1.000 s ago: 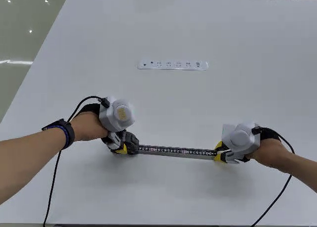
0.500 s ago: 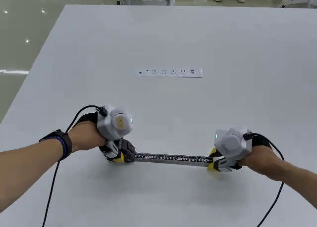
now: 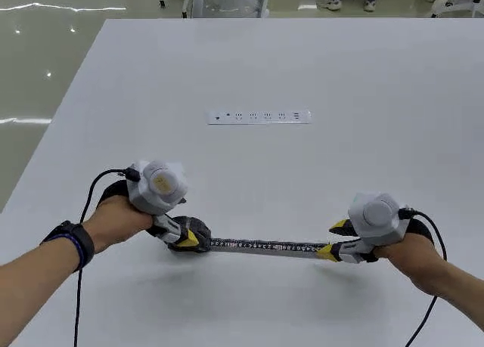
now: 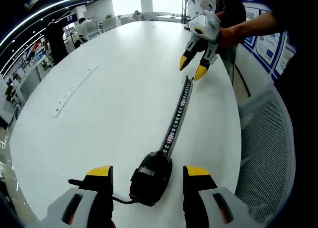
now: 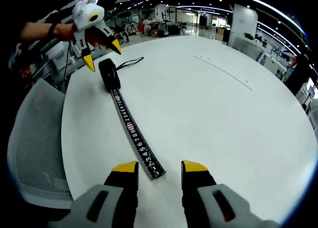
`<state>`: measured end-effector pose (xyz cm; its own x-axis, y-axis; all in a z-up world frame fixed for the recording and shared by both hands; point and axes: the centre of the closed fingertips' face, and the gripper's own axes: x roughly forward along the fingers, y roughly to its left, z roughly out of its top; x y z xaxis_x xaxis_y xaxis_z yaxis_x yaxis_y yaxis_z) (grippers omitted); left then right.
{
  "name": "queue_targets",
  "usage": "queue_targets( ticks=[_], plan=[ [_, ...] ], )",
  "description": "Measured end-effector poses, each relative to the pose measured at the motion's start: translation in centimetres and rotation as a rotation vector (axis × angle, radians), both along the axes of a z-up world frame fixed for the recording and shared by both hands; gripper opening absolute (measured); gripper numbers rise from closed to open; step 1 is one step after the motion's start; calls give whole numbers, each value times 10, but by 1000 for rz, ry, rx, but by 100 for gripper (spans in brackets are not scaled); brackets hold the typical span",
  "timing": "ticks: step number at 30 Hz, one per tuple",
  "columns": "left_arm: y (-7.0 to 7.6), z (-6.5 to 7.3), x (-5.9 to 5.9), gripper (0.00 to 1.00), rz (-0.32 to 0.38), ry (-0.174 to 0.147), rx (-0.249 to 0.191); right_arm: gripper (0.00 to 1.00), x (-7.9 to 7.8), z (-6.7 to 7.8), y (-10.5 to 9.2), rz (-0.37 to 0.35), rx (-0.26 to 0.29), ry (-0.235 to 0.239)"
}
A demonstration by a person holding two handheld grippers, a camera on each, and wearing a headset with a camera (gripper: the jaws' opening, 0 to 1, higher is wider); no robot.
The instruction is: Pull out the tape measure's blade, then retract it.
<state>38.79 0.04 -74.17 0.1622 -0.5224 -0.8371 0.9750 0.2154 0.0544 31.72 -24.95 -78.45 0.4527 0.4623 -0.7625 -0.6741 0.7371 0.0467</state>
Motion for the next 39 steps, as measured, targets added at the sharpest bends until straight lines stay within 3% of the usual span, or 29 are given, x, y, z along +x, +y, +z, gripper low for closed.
queue_targets(
  ticks=[5,14,20,28,31,39],
  plan=[
    [9,5,-11,54,102,33,-81,37,-2,8,-6,-70,50,-23],
    [29,14,-28,57,219,32,-152,40,-21,5,-6,-112,92,-25],
    [38,23,-28,57,296,34,-203,45,-31,8,-2,-138,104,-27],
    [48,46,-34,59,383,13,-279,50,-40,21,2,-156,116,-58],
    [50,60,-36,60,429,-8,-330,53,-44,26,1,-173,123,-68],
    [61,74,-48,61,449,-42,-346,56,-47,40,3,-185,125,-98]
  ],
)
